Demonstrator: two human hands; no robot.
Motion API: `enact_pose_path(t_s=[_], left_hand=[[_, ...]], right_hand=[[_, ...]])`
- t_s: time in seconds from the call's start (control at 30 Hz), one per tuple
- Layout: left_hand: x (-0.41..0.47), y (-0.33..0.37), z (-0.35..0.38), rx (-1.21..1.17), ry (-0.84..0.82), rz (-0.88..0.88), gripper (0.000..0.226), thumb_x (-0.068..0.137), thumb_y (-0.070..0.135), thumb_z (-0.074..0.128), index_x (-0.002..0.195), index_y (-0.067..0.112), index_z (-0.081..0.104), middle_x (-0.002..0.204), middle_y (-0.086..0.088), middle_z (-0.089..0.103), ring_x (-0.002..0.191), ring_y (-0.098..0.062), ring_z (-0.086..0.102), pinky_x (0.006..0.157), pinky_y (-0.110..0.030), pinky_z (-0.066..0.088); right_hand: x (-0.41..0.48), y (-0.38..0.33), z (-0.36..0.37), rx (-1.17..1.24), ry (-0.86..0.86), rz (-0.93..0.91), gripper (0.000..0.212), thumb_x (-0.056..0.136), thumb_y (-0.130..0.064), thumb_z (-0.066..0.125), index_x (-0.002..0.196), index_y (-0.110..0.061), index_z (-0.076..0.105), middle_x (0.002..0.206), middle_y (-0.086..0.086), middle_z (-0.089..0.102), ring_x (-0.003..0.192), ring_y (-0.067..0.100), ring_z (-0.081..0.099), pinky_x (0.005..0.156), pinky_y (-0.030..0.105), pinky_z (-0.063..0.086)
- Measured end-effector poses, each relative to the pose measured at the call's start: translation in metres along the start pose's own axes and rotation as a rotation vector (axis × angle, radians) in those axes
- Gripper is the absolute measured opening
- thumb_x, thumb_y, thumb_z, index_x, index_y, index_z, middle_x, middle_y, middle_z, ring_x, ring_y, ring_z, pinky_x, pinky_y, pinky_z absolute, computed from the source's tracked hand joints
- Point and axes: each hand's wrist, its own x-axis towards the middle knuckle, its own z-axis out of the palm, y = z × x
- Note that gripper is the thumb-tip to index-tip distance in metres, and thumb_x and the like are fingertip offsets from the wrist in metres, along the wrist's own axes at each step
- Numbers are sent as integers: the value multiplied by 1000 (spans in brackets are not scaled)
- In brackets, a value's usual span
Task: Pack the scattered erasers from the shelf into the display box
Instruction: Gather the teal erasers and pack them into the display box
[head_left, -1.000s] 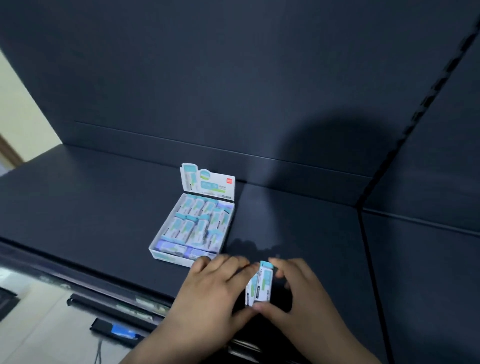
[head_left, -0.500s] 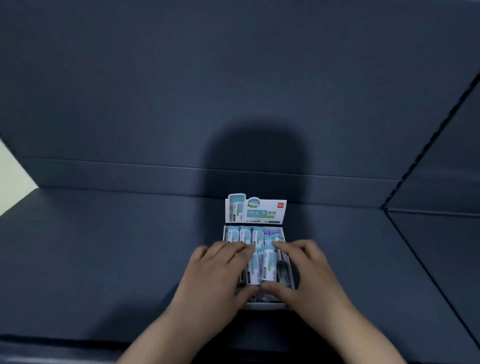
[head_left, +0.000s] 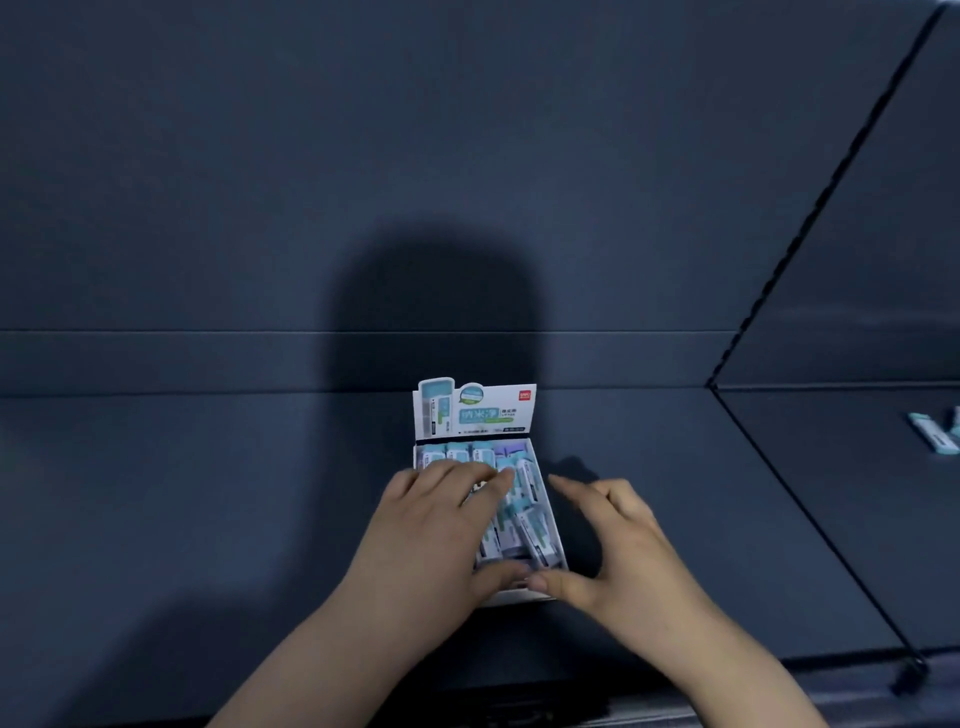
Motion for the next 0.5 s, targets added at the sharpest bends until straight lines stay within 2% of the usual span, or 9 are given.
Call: enact_pose_path(t_s=[0.1, 0.23, 0.3, 0.43, 0.5], left_hand=[[10, 16, -3, 1, 1, 48, 65, 70, 64, 37, 111, 23, 67, 102, 10, 66, 95, -12, 60, 83, -26, 33], [29, 43, -2, 90, -51, 59, 62, 69, 58, 37, 107, 21, 69, 96, 8, 67, 89, -16, 64, 80, -29, 31], [41, 61, 3, 126, -76, 74, 59, 67, 58, 46, 105, 20, 70, 93, 6, 67, 86, -17, 64, 79, -30, 32], [68, 105, 15, 149, -138, 60, 61, 58, 58, 74, 104, 19, 70, 91, 4, 68, 83, -17, 65, 75, -29, 50], [84, 136, 17, 119, -156, 16, 65, 61, 58, 74, 112, 18, 67, 99, 3, 68, 91, -18, 63, 79, -31, 51]], right_hand=[[-4, 6, -8, -48, 26, -6, 84, 69, -53, 72, 140, -39, 30, 110, -19, 33, 117, 1, 33, 103, 17, 29], [-11, 23, -29, -145, 53, -23, 78, 74, -55, 66, 141, -36, 32, 111, -17, 33, 118, 4, 33, 104, 19, 29], [-14, 37, -45, -206, 59, -28, 76, 76, -57, 64, 141, -36, 31, 111, -17, 33, 118, 6, 33, 104, 19, 28], [-17, 73, -84, -316, 46, -35, 72, 79, -58, 59, 142, -36, 30, 123, -12, 35, 121, 9, 32, 105, 22, 27], [-17, 95, -106, -334, 37, -34, 71, 80, -59, 57, 142, -37, 29, 127, -12, 35, 122, 10, 32, 106, 22, 28]])
